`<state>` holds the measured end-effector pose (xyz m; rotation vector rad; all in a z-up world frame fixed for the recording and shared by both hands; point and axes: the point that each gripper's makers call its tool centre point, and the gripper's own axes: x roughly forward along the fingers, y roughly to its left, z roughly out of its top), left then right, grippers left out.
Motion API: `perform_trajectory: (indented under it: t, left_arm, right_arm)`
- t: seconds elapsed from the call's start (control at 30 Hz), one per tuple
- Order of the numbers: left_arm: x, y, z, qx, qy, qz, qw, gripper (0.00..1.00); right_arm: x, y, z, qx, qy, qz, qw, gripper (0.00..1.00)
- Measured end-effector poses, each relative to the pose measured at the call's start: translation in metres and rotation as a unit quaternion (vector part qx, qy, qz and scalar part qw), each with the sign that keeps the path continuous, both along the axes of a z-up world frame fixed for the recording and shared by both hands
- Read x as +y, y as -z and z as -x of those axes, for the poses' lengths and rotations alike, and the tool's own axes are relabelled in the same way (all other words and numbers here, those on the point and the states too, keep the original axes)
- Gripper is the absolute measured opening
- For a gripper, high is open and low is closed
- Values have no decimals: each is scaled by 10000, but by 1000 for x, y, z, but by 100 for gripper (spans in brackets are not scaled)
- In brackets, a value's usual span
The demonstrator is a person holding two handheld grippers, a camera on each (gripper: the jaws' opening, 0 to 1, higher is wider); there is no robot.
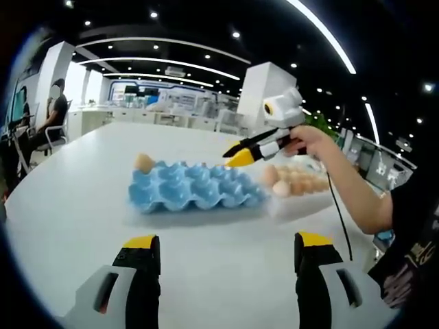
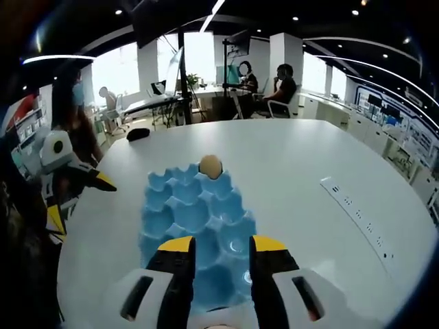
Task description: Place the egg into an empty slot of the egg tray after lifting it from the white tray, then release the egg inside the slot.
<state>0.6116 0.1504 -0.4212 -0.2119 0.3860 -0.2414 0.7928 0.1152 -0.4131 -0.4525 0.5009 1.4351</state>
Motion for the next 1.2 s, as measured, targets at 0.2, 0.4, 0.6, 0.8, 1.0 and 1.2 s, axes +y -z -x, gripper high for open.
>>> perform_trajectory:
  t: [0.2, 0.4, 0.6, 0.8, 1.0, 1.2]
  left_arm:
    - [-3, 1, 0, 0, 29, 0, 10000, 82]
    - [-6, 2, 0, 11, 54, 19, 10000, 82]
    - [-4, 3, -1, 23, 84, 26, 10000, 82]
    - [-4, 4, -4, 33, 108, 39, 9999, 82]
    - [-9, 3, -4, 34, 165, 44, 9998, 82]
    - [-11, 0, -4, 13, 170, 31, 9998, 82]
  right_arm:
    - [-14, 3, -9, 6, 85, 23, 10000, 33]
    - [-27, 4, -9, -16, 104, 76, 9999, 33]
    - [-43, 5, -18, -41, 206, 111, 9997, 33]
    - [-58, 5, -22, -83, 306, 169, 9994, 33]
    - [-72, 5, -25, -87, 403, 202, 9989, 33]
    - [-80, 4, -25, -38, 458, 145, 9988, 33]
